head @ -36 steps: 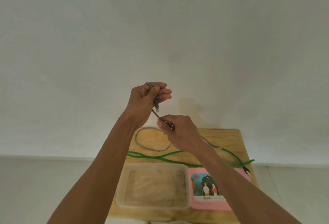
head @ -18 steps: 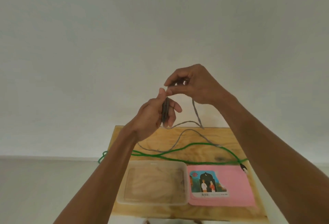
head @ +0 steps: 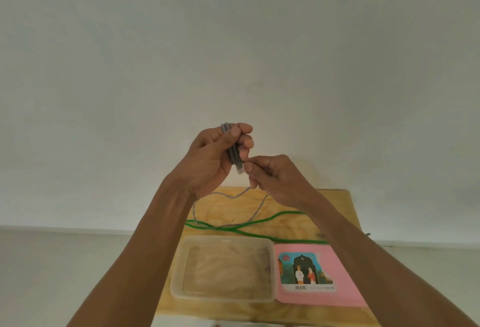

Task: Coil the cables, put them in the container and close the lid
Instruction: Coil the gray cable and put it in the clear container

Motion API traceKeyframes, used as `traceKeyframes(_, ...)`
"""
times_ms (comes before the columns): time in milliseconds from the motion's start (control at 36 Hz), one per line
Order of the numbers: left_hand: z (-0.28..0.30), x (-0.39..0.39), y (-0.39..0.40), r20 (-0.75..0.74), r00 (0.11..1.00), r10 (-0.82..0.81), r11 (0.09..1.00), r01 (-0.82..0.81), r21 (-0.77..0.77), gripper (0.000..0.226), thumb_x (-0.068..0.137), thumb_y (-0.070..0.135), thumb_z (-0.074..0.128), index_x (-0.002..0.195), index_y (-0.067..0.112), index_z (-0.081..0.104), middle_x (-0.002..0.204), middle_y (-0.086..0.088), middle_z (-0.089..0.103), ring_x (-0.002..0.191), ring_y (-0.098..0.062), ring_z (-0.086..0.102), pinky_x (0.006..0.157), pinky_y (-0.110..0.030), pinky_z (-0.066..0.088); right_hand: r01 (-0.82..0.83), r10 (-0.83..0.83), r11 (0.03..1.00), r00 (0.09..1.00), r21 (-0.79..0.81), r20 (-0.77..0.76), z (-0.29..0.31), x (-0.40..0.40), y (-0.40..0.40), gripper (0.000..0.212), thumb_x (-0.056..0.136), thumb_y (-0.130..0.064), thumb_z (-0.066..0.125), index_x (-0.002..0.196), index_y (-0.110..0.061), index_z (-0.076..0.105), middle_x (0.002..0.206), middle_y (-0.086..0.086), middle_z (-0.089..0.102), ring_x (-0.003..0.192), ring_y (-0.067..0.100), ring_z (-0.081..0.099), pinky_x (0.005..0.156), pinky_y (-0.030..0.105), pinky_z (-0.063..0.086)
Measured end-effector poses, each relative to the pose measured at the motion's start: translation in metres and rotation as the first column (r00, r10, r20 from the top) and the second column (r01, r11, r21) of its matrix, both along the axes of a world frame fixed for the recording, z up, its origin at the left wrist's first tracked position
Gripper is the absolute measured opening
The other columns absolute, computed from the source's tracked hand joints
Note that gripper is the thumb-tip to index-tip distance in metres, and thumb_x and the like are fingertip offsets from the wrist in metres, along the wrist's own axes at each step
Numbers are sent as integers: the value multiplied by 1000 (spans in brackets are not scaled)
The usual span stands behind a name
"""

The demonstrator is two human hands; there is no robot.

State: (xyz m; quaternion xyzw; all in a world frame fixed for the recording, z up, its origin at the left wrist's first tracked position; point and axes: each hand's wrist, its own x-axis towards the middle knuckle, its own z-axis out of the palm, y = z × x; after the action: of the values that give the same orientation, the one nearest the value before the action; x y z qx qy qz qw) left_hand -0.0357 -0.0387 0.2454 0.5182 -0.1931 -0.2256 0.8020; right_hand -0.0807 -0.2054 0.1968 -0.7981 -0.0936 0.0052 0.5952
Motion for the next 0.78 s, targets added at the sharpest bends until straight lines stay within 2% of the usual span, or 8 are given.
traceKeyframes(167,-6,7,-2,90,992,90,984,-102,149,28,105,6,39,119,-5,60,108,-15,74,100,-26,73,88,-30,57,-48,77,944,994,-327,77,23,-4,-12,28,96,-22,62,122,-18,69,71,-13,71,61,16,66,67,30,55)
traceKeyframes(222,-9,7,-1,142,984,110,962,-141,234,28,105,5,40,121,-8,59,111,-17,73,104,-27,72,88,-28,56,-73,120,918,988,-389,98,32,-5,-16,27,94,-15,63,120,-19,70,79,-16,73,54,8,58,61,17,48)
traceKeyframes(306,-13,4,0,304,950,69,865,-209,456,26,106,9,43,111,0,67,90,5,74,84,-8,70,76,-17,50,-125,179,916,978,-382,108,54,-5,-19,26,88,-3,61,106,-20,71,88,-9,76,45,7,43,55,13,39)
traceKeyframes(361,-13,-1,-2,321,947,1,829,-180,530,31,107,17,43,97,3,69,83,1,68,76,-15,62,72,-21,48,-129,199,908,970,-399,139,72,1,-22,20,88,-4,63,100,-19,69,86,-6,76,50,5,55,56,14,42)
traceKeyframes(444,-10,-11,-7,91,993,-70,915,27,402,46,109,24,31,106,-8,64,101,-22,73,93,-35,71,89,-32,54,-89,185,919,958,-384,221,91,18,-29,12,85,-10,74,93,-17,68,84,-4,75,77,7,71,73,24,54)
traceKeyframes(528,-5,-19,-9,-67,986,-150,963,161,215,56,108,30,23,104,-7,64,92,-24,74,82,-34,72,80,-33,56,-40,110,967,957,-252,269,97,33,-35,20,73,-14,86,85,-14,70,81,1,74,77,23,71,72,40,56)
traceKeyframes(639,-1,-24,-10,-96,966,-240,968,245,49,53,103,33,27,106,-5,63,85,-18,73,71,-25,70,71,-30,56,-29,14,997,977,70,212,82,46,-35,17,74,0,82,85,4,70,70,3,70,57,6,62,55,18,47)
traceKeyframes(778,1,-21,-11,-41,975,-217,971,211,-117,37,99,17,38,104,2,72,95,-15,75,75,-19,72,75,-28,58,0,-7,951,1000,308,23,35,37,-18,12,88,-4,69,84,-15,73,74,-4,72,68,20,65,68,38,51)
